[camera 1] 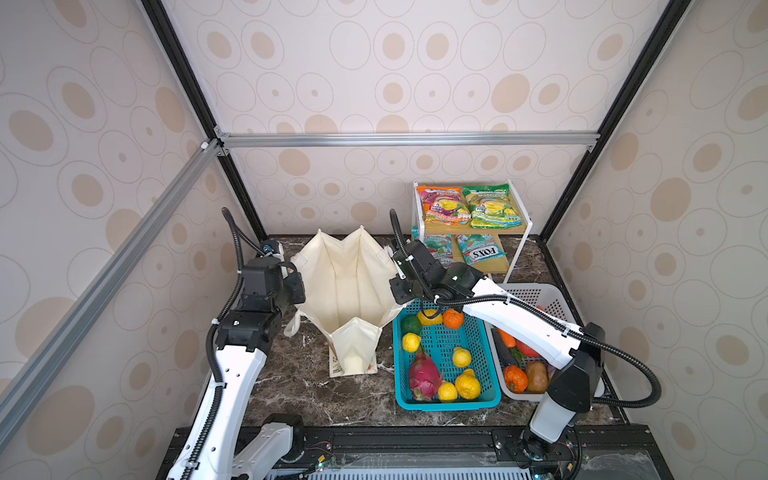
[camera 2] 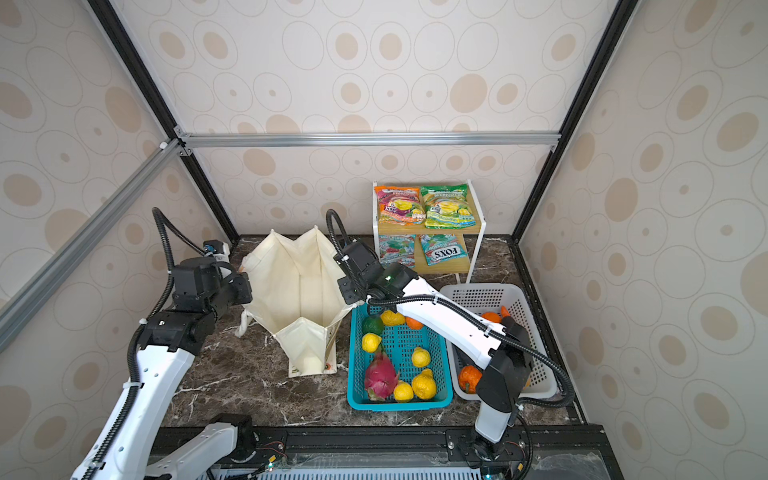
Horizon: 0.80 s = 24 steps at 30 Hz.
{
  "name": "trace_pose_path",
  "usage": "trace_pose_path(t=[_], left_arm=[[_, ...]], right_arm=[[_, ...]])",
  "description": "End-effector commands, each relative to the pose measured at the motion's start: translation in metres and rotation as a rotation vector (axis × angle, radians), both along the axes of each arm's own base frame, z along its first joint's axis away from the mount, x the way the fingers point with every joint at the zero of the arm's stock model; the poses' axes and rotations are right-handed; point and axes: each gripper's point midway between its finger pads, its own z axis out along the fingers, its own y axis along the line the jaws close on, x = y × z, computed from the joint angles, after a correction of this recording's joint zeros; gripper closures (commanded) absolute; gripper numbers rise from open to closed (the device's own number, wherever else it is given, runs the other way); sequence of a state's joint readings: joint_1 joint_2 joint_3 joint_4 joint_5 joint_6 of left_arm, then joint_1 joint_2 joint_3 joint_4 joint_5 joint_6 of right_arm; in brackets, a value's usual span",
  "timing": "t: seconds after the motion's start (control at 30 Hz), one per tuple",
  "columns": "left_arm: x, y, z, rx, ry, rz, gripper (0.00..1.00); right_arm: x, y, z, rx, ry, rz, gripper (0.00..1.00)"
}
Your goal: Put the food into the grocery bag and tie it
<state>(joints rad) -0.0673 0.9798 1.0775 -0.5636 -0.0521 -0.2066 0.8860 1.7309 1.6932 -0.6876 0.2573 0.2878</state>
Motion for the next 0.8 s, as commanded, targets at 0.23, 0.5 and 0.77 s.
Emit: trace_pose_path(t=[0.23,0.5,0.77], left_arm=[[0.015,-0.033,-0.006,-0.074,-0.080,-0.184,1.00],[0.020,-0.031,-0.034,-0.083,-0.023,-0.159,1.00],[0.016,-0.031,-0.035,-0.080,-0.009,-0.159,1.00]], right_arm=[[-0.001,0.009,-0.018,0.047,0.055,-0.004,0.81],[-0.002,-0.011,0.011,0.104,-0.041,-0.062,0.29],[-0.020,-0.086,0.044,0.062,-0.180,-0.225,0.00]])
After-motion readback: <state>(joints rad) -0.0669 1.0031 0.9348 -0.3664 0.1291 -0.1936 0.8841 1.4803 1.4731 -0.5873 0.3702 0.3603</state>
